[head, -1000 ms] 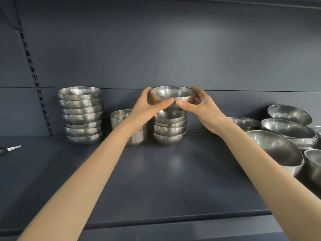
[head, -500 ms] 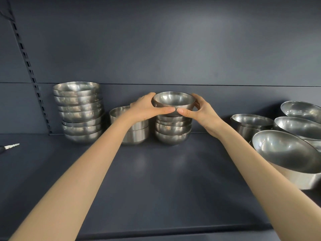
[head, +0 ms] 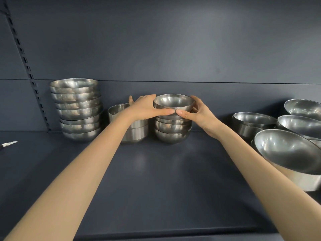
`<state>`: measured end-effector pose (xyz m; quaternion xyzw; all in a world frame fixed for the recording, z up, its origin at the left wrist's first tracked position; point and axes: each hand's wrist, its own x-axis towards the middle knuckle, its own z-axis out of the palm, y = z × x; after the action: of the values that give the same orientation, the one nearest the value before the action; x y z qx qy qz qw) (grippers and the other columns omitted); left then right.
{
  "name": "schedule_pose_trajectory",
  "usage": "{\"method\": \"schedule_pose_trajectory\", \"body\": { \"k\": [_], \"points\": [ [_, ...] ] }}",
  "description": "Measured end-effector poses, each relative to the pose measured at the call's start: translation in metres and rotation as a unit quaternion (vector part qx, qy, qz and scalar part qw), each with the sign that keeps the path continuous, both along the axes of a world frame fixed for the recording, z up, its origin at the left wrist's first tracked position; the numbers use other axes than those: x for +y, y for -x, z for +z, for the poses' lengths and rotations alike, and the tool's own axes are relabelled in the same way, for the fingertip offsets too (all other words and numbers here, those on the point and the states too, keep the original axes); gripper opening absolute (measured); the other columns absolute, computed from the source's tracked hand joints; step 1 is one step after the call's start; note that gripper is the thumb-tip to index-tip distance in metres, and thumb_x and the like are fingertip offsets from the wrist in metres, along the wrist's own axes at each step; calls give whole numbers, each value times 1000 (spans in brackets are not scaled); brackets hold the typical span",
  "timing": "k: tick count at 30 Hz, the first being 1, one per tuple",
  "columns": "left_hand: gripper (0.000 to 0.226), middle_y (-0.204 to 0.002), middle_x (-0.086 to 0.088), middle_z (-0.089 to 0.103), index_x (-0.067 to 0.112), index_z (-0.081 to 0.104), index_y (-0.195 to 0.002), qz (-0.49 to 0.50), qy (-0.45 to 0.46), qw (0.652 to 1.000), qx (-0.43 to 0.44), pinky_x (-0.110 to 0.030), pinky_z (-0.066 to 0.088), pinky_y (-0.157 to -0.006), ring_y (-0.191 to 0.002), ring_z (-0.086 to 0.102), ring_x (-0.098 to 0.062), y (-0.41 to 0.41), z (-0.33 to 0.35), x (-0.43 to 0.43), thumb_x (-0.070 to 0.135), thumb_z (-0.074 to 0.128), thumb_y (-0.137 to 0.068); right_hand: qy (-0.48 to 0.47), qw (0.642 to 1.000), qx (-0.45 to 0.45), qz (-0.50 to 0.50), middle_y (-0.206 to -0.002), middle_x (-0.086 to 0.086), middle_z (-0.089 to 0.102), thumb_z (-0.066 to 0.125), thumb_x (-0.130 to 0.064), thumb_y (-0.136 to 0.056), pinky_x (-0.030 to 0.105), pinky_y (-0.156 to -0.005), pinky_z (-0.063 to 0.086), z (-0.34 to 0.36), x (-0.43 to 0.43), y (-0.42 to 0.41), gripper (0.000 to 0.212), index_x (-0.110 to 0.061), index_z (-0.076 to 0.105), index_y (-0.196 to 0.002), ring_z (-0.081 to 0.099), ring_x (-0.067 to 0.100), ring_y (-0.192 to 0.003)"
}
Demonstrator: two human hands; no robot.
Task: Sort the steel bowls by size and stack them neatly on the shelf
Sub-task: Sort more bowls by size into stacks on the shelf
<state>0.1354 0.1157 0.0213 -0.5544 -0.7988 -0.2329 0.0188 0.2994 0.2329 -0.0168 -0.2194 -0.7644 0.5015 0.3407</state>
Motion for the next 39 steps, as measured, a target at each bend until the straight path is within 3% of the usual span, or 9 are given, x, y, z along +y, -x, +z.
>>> {"method": "schedule_pose_trajectory", "body": {
  "k": [2,4,6,9,12,17,20,26,39],
  "points": [
    [82,-137,-3,50,14,44,-133,7,6,1000,6,-56,5,-117,-139,33,-25,-3,-3,-1,73,53,-77,2,1000,0,2,-128,-8,47,74,-22,-80,12,-79,46,0,0,-1,87,-15,21,-149,49,6,-115],
    [99,-160,-6,18,9,15,-152,6,-66,998,17,-49,6,-119,-147,16,-23,-12,-13,-4,66,56,-81,6,1000,0,6,-132,-7,44,74,-23,-80,14,-85,43,-1,1,-1,91,-15,18,-151,46,6,-117],
    [93,-158,-8,15,6,14,-152,-21,-185,982,12,-37,17,-117,-145,20,-22,-24,-30,-11,52,61,-86,7,1000,-1,6,-134,-6,42,74,-24,-80,17,-91,39,-2,1,-1,94,-15,14,-152,44,6,-119],
    [69,-143,-3,30,8,27,-146,-54,-261,962,-56,-10,28,-99,-124,36,-8,-42,-54,-22,32,62,-92,9,1000,5,4,-129,-9,42,72,-22,-82,10,-81,43,-3,1,-1,90,-16,15,-151,45,4,-113],
    [55,-129,6,29,11,32,-140,-45,-262,953,-147,-22,33,-107,-118,36,-3,-52,-71,-29,24,58,-94,3,1000,12,-5,-127,-8,46,72,-24,-82,12,-83,42,-4,0,1,88,-16,17,-150,47,4,-111],
    [75,-156,-6,8,6,7,-151,-7,-164,965,-204,-23,18,-109,-143,19,-18,-61,-79,-30,32,52,-98,-3,1000,3,-8,-125,-6,50,73,-29,-82,14,-81,44,-4,1,1,84,-16,23,-148,52,3,-107],
    [82,-160,-4,-4,5,-7,-152,0,-92,958,-272,-22,18,-108,-145,13,-16,-63,-83,-21,40,46,-99,-3,1000,1,-10,-128,-4,51,74,-33,-80,22,-94,44,-4,3,1,86,-16,25,-148,51,10,-117],
    [91,-156,-5,26,8,10,-152,14,-133,936,-327,-40,32,-114,-139,34,-20,-48,-88,-2,49,61,-88,0,1000,-8,-4,-131,0,49,75,-45,-70,31,-105,42,-4,4,2,101,-16,20,-149,50,15,-122],
    [75,-136,-11,46,3,30,-142,26,-198,936,-288,-39,43,-102,-118,52,-26,-50,-97,6,38,68,-87,17,1000,-14,-7,-129,3,55,80,-63,-48,41,-104,45,-1,4,-1,123,-17,26,-147,58,19,-116]
  ]
}}
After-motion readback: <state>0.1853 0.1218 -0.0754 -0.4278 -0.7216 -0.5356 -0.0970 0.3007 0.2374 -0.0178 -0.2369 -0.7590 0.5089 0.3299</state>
